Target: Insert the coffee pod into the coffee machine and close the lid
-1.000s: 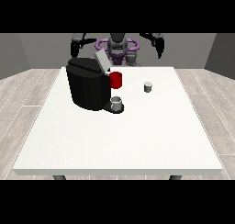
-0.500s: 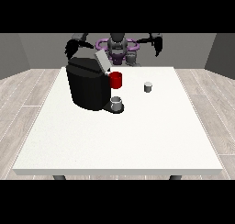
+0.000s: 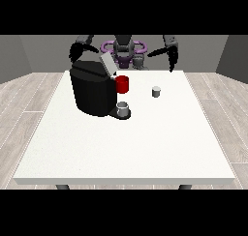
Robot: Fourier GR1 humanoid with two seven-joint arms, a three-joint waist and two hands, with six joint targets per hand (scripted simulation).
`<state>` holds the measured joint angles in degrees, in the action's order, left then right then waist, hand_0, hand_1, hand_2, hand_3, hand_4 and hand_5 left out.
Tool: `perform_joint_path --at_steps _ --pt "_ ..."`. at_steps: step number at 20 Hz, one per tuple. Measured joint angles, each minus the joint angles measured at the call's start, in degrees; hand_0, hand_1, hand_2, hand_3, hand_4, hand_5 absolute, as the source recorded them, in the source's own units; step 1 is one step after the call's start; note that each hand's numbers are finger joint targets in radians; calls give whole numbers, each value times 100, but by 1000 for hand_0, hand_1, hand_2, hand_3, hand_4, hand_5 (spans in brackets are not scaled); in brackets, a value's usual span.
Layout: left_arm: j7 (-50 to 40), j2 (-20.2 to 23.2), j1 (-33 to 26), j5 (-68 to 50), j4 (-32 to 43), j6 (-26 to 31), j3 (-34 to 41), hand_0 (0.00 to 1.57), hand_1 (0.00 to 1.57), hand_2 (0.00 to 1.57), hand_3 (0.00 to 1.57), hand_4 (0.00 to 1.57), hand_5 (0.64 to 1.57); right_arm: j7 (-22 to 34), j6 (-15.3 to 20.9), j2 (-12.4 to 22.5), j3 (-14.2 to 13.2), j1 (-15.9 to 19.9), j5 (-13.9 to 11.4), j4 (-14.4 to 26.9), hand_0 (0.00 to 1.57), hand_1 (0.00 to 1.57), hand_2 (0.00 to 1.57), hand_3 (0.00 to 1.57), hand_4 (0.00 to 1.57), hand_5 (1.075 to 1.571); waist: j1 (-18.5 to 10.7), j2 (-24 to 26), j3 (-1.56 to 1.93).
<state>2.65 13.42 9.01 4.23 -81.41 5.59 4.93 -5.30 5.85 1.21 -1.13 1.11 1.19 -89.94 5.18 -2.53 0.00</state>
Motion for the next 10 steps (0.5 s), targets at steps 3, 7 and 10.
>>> perform_joint_path --at_steps 3,7,10 --pt "-60 128 332 60 358 93 66 0 0 0 0 0 1571 -111 6 -33 -33 130 28 132 0 0 0 0 259 1571 23 -176 -1" --pt "-115 274 730 161 932 143 174 0 0 0 0 0 1571 -93 -12 21 -31 341 13 245 0 0 0 0 352 1571 96 -411 0" --pt "-39 347 996 258 1466 100 278 0 0 0 0 0 1571 130 99 -3 68 475 -27 165 0 0 0 0 393 1571 181 -519 -1"
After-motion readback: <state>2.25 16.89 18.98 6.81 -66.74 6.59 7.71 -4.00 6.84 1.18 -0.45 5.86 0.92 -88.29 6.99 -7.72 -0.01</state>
